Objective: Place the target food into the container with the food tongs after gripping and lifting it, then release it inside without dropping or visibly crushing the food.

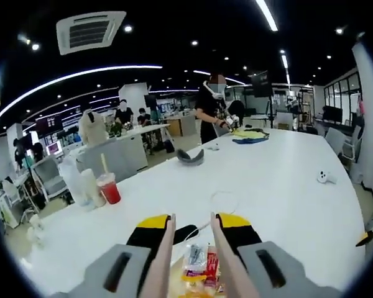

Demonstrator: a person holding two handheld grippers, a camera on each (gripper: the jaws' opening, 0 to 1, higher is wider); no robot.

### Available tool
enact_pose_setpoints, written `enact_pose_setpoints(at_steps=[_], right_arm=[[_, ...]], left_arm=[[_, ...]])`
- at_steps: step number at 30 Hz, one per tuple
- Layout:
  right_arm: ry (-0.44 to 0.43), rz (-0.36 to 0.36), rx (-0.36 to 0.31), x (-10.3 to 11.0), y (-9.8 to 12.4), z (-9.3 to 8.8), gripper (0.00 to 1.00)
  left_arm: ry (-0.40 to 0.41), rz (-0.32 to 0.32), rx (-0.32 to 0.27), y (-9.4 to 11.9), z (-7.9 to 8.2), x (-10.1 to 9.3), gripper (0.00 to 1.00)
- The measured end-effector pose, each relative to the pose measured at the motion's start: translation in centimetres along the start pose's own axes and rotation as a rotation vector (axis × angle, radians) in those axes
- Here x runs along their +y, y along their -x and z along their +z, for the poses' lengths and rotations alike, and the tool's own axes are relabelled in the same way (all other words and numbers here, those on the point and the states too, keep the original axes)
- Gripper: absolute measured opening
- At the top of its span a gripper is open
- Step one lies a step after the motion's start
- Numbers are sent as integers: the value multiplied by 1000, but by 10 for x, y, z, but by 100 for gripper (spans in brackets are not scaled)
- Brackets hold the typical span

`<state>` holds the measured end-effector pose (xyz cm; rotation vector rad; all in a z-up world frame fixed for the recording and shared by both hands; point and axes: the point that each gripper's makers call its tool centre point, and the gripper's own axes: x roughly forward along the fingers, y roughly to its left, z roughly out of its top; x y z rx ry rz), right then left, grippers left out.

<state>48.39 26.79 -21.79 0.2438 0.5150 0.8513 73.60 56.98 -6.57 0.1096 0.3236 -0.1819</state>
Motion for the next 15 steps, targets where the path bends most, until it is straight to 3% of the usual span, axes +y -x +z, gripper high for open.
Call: enact_pose_setpoints(at_steps=[9, 15], right_arm=[[5, 13, -3, 0, 1, 4, 76], [12, 12, -12, -2, 5, 9, 76]], left_arm=[[70, -7, -59, 21, 11, -8, 28], [70, -24, -77, 30, 11, -20, 27]])
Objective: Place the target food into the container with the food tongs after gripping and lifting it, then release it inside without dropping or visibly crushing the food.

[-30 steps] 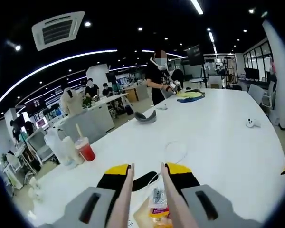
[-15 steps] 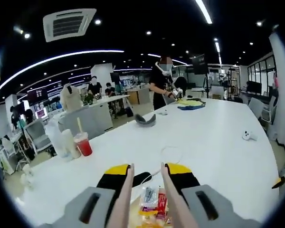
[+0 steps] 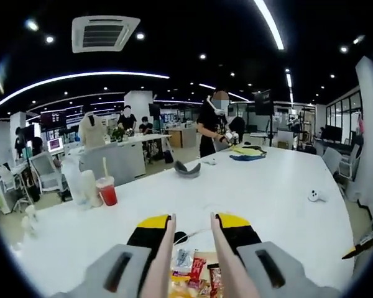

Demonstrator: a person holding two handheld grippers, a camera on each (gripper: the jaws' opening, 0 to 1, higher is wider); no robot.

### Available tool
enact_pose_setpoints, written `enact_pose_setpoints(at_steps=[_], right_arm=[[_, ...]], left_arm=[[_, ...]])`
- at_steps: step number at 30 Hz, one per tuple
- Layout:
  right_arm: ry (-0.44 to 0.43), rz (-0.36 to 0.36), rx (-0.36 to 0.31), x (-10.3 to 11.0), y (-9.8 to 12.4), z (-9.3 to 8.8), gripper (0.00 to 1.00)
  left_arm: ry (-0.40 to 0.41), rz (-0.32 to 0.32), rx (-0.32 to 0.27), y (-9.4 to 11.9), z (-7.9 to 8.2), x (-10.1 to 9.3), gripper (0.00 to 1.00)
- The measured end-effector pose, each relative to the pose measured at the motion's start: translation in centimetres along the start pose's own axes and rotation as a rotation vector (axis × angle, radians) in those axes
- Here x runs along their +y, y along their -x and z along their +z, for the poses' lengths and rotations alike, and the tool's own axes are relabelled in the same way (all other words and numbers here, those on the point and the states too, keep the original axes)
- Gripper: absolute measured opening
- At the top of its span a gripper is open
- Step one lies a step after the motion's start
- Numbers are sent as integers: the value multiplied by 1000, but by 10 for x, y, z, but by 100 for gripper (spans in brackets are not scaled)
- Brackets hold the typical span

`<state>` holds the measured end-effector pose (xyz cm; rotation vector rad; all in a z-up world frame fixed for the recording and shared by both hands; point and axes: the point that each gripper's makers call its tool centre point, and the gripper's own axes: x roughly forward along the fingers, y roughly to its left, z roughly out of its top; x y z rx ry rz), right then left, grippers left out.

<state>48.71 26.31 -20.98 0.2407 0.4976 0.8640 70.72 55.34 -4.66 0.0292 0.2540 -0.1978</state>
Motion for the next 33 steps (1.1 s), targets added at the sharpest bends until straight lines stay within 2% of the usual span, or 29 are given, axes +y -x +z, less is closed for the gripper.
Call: enact_pose_setpoints(at_steps=[3, 8, 12, 17, 20, 21, 23, 27, 33], right_arm=[[4, 5, -5, 1, 1, 2, 76], [12, 27, -4, 6, 2, 1, 76], [-28, 49, -12, 9, 3, -4, 75], [-24, 66, 6, 10, 1, -4, 75], [-22, 66, -12, 6, 1, 6, 75], [-49, 59, -18, 1, 0, 10, 75], [-46, 61, -22, -2, -1, 16, 75], [-9, 81, -7, 0, -4, 20, 75], [-58, 158, -26, 18, -8, 28, 77]], left_arm=[[57, -22, 8, 6, -1, -7, 27], [75, -52, -6, 19, 2, -16, 26], [103, -77, 2, 31, 0, -25, 26], [148, -64, -9, 41, -4, -24, 25], [144, -66, -24, 53, -3, -29, 25], [122, -61, -40, 58, -2, -30, 25], [105, -58, -70, 66, 0, -32, 25], [159, -74, -79, 82, -2, -36, 25], [196, -75, -108, 99, 3, -30, 24]])
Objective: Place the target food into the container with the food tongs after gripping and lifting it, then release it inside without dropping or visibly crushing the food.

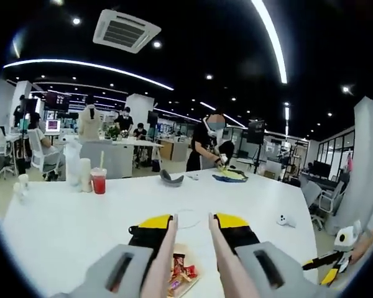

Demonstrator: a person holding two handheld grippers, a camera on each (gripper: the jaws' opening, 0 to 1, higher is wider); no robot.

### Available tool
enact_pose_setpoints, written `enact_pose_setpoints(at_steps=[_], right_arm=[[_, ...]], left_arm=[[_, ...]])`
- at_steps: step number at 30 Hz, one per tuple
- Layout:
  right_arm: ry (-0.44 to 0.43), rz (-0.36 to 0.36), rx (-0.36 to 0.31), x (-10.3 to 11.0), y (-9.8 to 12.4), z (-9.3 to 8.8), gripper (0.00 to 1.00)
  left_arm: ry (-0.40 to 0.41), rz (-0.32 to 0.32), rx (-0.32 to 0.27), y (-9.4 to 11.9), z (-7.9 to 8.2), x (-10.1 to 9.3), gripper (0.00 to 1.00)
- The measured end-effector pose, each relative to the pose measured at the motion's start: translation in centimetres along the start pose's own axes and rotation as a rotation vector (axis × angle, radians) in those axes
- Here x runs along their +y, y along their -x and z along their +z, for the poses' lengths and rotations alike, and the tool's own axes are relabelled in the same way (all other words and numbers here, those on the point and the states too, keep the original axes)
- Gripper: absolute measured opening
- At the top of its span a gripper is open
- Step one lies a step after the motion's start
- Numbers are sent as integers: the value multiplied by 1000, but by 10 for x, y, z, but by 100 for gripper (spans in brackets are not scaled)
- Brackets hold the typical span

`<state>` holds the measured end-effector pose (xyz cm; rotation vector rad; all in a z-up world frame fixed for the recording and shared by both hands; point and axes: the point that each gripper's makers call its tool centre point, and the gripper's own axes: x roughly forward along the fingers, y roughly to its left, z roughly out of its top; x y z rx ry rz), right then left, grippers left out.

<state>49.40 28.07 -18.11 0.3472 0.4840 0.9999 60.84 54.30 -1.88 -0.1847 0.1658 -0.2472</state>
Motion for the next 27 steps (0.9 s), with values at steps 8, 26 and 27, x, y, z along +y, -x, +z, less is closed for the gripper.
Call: enact_pose_setpoints(at_steps=[8, 26, 27], right_arm=[[26, 78, 39, 24, -15, -4, 76], [168, 130, 64, 39, -25, 24, 74], [180, 135, 63, 40, -24, 28, 74]], left_arm=[[9, -22, 15, 14, -4, 2, 24], [37, -91, -23, 38, -16, -11, 24], [28, -105, -31, 42, -15, -15, 24]])
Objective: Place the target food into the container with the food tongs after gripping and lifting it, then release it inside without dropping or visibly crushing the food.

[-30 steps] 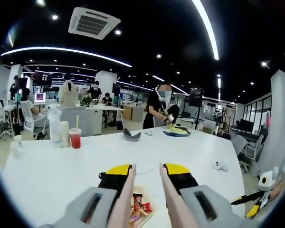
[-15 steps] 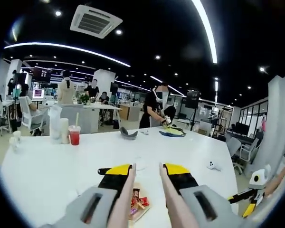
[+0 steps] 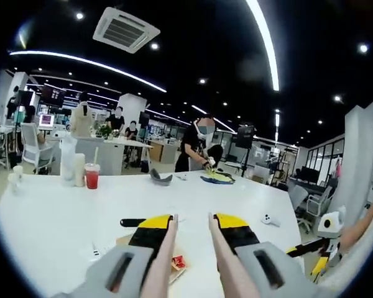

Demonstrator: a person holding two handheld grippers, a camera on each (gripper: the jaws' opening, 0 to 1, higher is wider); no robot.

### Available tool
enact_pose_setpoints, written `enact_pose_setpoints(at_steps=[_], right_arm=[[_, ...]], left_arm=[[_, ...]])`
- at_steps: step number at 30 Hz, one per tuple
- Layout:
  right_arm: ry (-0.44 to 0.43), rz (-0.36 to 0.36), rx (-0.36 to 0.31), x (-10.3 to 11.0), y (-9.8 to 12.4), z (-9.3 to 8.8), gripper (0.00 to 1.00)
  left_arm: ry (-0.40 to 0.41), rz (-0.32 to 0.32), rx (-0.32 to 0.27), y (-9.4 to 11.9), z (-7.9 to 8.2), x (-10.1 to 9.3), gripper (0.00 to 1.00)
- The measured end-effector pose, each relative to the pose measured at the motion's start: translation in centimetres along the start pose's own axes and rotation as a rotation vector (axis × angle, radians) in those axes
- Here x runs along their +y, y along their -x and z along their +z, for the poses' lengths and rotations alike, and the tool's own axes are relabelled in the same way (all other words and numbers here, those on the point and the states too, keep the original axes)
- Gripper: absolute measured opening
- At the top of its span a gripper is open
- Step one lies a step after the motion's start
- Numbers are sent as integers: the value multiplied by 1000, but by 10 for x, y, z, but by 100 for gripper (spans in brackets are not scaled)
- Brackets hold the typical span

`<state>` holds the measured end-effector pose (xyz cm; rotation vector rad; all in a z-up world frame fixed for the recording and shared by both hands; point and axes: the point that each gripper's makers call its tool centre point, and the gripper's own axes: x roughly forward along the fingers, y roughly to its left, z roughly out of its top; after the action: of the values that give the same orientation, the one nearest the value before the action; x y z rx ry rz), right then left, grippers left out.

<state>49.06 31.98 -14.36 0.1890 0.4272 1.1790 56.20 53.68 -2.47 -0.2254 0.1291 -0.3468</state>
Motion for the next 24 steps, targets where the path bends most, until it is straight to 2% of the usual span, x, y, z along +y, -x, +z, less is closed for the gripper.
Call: enact_pose_setpoints(at_steps=[6, 9, 12, 14, 15, 16, 18, 20, 22, 24], right_arm=[[54, -12, -4, -5, 13, 28, 73], [65, -18, -11, -8, 16, 35, 72], [73, -18, -16, -9, 18, 39, 68], [-42, 23, -36, -2, 16, 45, 66], [-73, 69, -33, 5, 14, 48, 66], [-56, 86, -20, 9, 13, 48, 66], [35, 130, 5, 18, 8, 49, 65], [50, 187, 48, 27, 5, 44, 65], [58, 214, 68, 31, 3, 44, 65], [90, 248, 92, 34, 2, 44, 65]], left_arm=[[-6, -49, -9, 14, -12, -16, 24], [10, -80, -17, 22, -21, -25, 24], [22, -120, 12, 28, -33, -34, 24], [17, -136, 29, 34, -38, -40, 24], [15, -138, 31, 38, -39, -42, 24], [19, -139, 29, 40, -39, -42, 24], [24, -150, 16, 48, -37, -48, 24], [26, -147, 8, 55, -37, -53, 25], [35, -144, 6, 61, -37, -59, 25], [19, -171, 8, 70, -42, -72, 25]])
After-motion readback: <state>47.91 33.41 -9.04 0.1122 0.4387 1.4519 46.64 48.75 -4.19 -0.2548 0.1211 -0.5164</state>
